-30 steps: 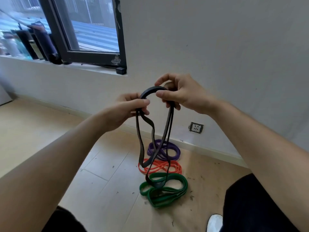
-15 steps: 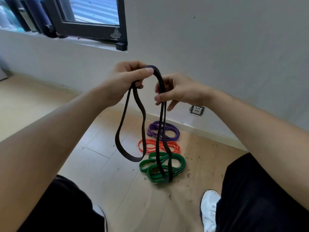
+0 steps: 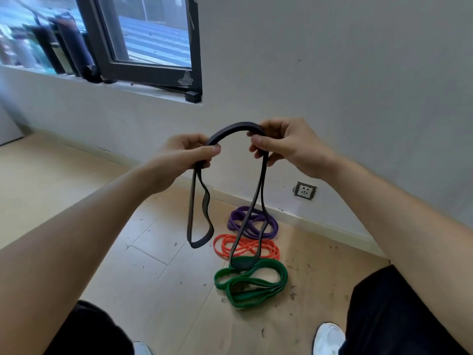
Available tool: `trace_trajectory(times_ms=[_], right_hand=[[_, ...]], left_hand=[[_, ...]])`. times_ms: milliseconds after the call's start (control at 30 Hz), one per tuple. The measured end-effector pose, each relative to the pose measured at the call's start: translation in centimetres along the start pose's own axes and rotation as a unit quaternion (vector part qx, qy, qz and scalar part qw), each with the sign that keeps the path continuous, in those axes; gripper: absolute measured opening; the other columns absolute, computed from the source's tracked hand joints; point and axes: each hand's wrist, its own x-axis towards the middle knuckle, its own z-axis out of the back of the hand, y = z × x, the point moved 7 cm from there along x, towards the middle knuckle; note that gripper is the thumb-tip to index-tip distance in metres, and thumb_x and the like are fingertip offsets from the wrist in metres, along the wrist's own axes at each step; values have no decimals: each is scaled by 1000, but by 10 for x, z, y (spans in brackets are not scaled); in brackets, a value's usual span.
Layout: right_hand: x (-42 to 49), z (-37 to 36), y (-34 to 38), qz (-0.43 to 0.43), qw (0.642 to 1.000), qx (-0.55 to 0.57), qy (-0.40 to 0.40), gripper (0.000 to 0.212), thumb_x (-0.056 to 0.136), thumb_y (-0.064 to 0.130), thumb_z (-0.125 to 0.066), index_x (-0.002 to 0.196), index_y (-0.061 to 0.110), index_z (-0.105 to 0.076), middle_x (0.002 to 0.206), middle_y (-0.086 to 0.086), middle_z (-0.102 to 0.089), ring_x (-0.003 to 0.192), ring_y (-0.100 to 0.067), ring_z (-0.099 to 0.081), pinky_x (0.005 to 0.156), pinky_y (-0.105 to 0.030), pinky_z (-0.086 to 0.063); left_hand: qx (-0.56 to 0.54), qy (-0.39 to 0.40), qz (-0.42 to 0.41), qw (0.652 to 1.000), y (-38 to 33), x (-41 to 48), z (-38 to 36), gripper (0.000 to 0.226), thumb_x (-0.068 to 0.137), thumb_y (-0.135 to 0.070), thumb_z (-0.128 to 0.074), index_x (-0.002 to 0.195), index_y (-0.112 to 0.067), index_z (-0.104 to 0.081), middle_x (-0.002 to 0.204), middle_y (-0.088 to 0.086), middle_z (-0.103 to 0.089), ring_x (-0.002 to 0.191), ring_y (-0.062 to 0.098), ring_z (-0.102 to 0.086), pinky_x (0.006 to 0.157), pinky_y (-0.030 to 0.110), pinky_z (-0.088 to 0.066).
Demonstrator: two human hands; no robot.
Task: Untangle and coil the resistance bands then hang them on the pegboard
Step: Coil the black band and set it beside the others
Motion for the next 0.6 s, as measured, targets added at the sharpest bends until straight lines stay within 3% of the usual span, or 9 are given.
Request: trace_trajectory(times_ms=[133,400,600], right_hand=[[9,-2,16,44,998,3,-34,17,93,13,-72,110,13,-71,84,-5,-73,75,-18,-69,59,-26,-51],[16,-2,29,81,995,20,-46,14,92,11,-73,106,10,-70,87,-9,-75,71,-20,-68,56,-27,-48],[11,1,35,98,993,12,-59,24,87,3,-76,110,2,-72,84,-6,-72,69,-19,-67,54,-26,-46]], left_hand=[[3,8,-3,1000,2,1,-10,19,93,-17,-69,111,-11,-71,95,4,-74,92,17,-74,85,26,-57],[23,38,-17,999,0,-1,-36,30,98,-20,-64,128,-18,-66,121,-2,-74,109,14,-72,98,36,-55],[-2,42,-3,999,6,0,-60,51,86,-38,-75,133,-22,-64,124,-10,-72,116,7,-67,108,39,-50]])
